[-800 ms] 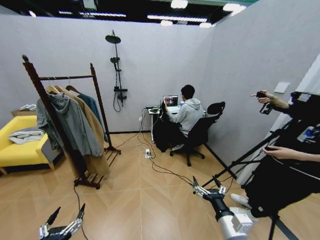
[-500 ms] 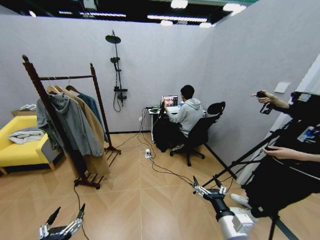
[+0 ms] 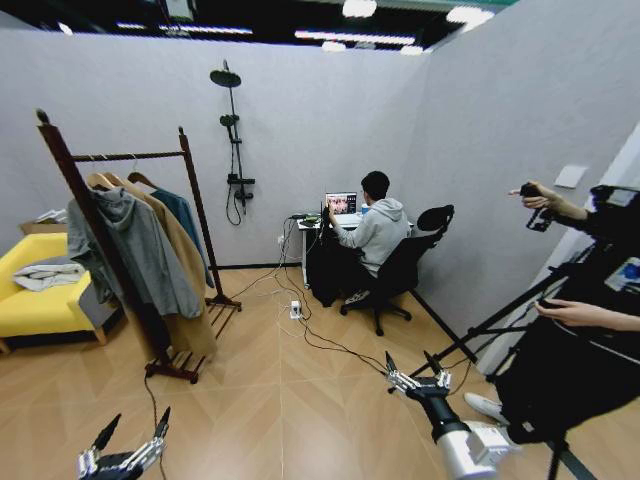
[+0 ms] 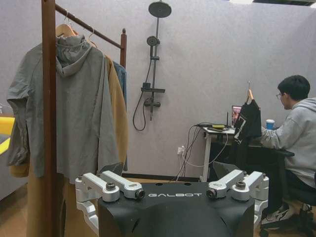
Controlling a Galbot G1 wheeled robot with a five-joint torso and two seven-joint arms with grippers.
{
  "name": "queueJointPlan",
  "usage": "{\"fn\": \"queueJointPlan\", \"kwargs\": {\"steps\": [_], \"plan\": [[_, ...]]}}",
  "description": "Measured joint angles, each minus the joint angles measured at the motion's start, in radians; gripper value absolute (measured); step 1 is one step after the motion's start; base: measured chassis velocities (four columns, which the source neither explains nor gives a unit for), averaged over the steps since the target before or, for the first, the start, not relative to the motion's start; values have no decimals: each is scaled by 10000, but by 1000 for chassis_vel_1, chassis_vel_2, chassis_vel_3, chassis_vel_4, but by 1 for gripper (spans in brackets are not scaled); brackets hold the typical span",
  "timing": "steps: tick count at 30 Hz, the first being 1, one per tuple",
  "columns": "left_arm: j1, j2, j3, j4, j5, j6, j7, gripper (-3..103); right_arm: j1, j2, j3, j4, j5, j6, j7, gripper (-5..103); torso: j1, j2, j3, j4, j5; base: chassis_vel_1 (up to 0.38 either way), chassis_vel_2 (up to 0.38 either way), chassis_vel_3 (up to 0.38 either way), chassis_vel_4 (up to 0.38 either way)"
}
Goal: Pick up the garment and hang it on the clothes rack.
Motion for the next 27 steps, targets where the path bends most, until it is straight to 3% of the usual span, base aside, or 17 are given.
{"fn": "queueJointPlan", "kwargs": {"steps": [27], "plan": [[0,1,0,0,0,0,-2,100,96,34,-176,-46,-211,16,-67,100,5,-5,2,-1,-6,-327,330,322,-326]]}}
